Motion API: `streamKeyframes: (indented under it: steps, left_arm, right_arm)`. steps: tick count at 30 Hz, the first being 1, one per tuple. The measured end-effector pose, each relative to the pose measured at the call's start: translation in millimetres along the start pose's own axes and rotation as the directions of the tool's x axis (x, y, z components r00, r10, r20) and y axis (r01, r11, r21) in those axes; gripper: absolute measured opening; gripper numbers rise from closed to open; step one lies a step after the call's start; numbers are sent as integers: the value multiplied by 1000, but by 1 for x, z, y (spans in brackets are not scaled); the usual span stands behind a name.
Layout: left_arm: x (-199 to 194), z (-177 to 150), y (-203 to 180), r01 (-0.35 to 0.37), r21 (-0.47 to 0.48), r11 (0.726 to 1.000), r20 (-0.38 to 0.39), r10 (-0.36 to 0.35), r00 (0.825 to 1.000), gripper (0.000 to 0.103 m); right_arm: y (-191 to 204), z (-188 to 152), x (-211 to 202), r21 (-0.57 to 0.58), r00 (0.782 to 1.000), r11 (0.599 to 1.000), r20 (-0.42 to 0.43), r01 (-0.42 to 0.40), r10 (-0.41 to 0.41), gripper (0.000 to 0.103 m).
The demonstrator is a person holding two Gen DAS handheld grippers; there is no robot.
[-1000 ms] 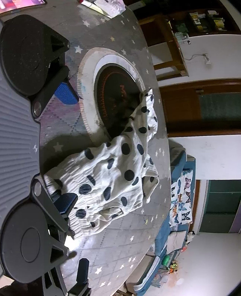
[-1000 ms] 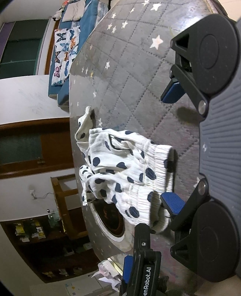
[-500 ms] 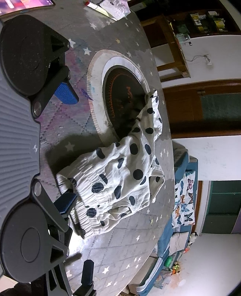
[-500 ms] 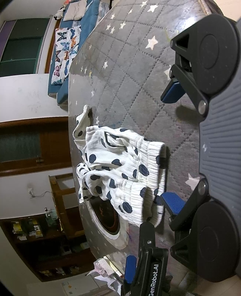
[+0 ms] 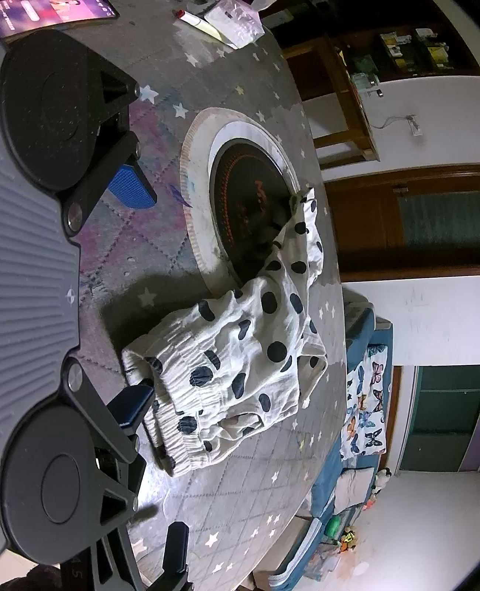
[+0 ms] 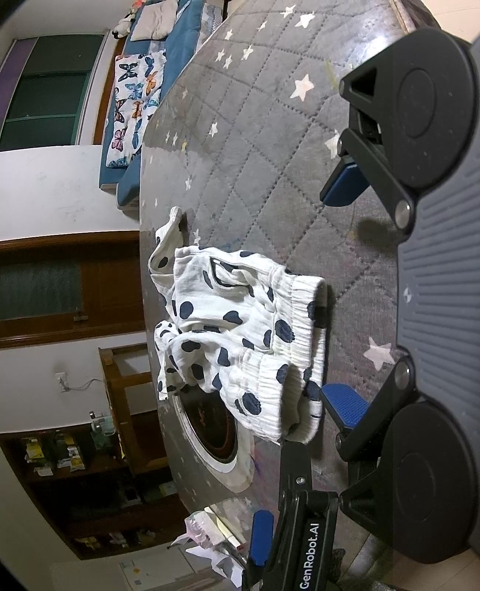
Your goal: Fold clothes
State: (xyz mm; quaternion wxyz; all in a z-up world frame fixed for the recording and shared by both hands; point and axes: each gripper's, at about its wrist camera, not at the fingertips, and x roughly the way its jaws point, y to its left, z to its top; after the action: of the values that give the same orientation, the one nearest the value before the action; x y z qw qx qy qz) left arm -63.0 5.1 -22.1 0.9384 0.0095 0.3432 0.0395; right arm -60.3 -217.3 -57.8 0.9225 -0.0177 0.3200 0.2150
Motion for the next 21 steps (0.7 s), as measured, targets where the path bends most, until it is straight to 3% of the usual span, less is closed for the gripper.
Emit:
streamKeyframes:
  steps: [21]
  left_arm:
    - [3, 1, 4, -12, -10, 1000, -7, 12, 1000, 103]
  right_arm:
    - [-4, 5, 1, -1, 1000, 1000, -3, -2, 2, 103]
